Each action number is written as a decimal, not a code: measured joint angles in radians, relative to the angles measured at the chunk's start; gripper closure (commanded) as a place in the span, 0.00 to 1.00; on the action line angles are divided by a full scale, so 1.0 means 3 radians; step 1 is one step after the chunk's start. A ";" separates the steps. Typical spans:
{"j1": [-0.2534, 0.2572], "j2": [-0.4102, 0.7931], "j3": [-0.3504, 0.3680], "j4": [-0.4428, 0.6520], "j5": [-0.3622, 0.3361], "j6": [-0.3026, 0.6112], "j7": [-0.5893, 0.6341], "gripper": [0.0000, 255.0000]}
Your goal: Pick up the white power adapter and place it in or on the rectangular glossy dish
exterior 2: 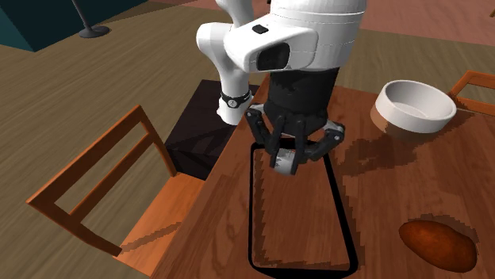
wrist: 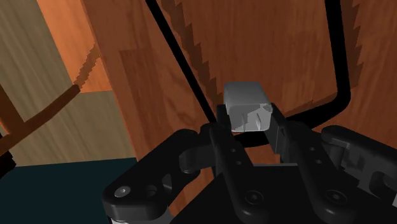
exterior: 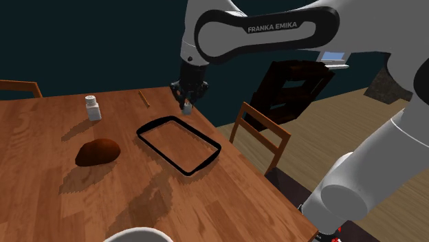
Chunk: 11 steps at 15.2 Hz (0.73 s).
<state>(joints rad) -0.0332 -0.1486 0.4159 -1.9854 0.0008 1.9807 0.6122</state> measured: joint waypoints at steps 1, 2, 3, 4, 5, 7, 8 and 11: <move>-0.0001 -0.0008 -0.0004 -0.0050 0.0004 0.0043 -0.0008 1.00; -0.0004 0.0003 -0.0006 -0.0082 0.0000 0.0085 -0.0012 1.00; -0.0002 0.0008 -0.0002 -0.0119 -0.0003 0.0126 -0.0004 1.00; -0.0001 0.0011 0.0001 -0.0162 -0.0004 0.0171 0.0000 1.00; 0.0000 0.0016 0.0003 -0.0211 -0.0006 0.0225 0.0004 1.00; -0.0001 0.0033 0.0005 -0.0278 -0.0014 0.0306 0.0008 1.00; 0.0001 0.0055 0.0012 -0.0303 -0.0025 0.0351 0.0023 1.00; 0.0002 0.0086 0.0020 -0.0410 -0.0040 0.0487 0.0041 1.00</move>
<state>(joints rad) -0.0325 -0.1228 0.4220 -2.1083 -0.0112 2.1267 0.6247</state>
